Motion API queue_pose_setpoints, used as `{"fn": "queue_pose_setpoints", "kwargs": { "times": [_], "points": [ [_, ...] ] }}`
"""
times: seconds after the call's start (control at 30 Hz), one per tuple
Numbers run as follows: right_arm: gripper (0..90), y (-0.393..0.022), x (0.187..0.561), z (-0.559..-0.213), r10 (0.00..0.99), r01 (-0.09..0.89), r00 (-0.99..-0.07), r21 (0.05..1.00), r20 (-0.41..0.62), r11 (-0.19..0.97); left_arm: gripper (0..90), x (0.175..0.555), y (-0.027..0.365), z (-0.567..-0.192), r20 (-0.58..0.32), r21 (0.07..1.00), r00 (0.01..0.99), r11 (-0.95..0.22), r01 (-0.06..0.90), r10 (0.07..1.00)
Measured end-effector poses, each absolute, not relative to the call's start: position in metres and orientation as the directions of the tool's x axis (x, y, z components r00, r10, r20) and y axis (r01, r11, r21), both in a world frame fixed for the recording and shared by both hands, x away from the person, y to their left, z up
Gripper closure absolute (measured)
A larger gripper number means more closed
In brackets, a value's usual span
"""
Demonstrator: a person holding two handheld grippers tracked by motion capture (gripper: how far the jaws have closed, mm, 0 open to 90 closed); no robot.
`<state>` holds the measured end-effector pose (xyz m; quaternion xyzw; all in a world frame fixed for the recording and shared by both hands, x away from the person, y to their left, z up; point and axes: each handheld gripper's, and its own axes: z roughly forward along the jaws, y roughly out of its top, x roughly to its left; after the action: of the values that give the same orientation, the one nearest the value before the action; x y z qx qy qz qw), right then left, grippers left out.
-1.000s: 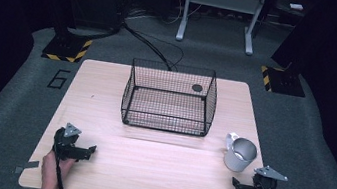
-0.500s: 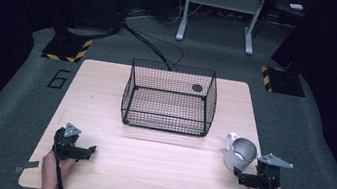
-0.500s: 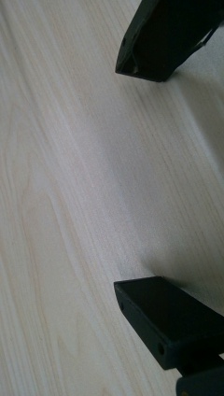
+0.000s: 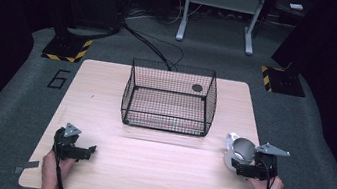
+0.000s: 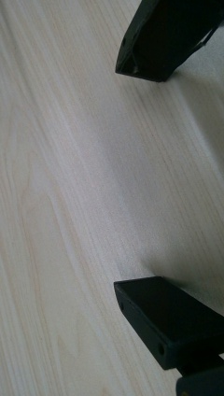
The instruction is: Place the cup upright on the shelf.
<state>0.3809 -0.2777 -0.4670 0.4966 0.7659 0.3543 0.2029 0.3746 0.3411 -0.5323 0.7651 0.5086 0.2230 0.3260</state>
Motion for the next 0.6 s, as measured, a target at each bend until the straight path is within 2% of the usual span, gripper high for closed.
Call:
{"fn": "queue_pose_setpoints", "kwargs": {
  "times": [0.5, 0.6],
  "points": [
    [0.1, -0.27, 0.393, -0.466, 0.91, 0.626, -0.415, 0.731, 0.016, 0.272, 0.1, 0.375, 0.341, -0.532, 0.008, 0.726, 0.383, -0.269, 0.633, 0.924],
    [5.0, -0.269, 0.394, -0.464, 0.914, 0.627, -0.405, 0.728, 0.002, 0.276, 0.1, 0.375, 0.341, -0.532, 0.008, 0.725, 0.384, -0.27, 0.633, 0.923]
  ]
}}
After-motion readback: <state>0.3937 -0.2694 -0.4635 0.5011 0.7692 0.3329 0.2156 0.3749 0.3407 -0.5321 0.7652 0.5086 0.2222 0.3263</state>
